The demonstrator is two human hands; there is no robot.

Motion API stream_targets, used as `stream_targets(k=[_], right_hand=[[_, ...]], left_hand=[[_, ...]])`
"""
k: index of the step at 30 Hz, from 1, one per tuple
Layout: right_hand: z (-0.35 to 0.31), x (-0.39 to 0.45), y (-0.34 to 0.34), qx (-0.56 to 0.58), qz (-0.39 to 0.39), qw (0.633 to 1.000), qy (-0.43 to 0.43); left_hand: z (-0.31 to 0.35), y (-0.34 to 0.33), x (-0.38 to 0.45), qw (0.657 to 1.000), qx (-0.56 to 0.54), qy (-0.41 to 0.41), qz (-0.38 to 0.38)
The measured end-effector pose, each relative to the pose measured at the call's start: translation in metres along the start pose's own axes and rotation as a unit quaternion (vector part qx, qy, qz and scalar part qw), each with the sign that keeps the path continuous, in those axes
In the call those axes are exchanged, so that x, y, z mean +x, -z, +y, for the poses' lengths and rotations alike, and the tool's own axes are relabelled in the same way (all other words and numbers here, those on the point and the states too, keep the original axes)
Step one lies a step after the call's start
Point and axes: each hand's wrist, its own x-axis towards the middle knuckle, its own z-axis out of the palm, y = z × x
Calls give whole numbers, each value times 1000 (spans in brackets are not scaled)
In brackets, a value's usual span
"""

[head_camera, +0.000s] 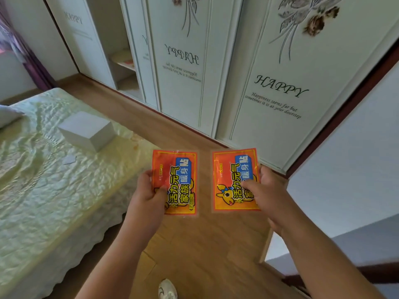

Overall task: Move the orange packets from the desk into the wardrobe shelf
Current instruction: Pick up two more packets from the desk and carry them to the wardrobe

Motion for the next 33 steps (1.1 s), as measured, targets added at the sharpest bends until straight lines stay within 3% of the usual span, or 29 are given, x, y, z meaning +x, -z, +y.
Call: stream_targets(k=[5, 13, 22, 33], right_hand=[[-31, 52, -28, 9, 35, 999, -3], [-68, 138, -56, 26, 42, 999, -15], [-117, 308, -58, 6, -1, 1000, -10], [-214, 488, -58, -21, -103, 994, 38]], left_hand=[[11, 6, 79, 999, 5, 1, -49], [27, 0, 180, 998, 28, 1, -65], [62, -33, 320, 999, 48, 9, 15], [98, -69, 456, 993, -10, 40, 114]])
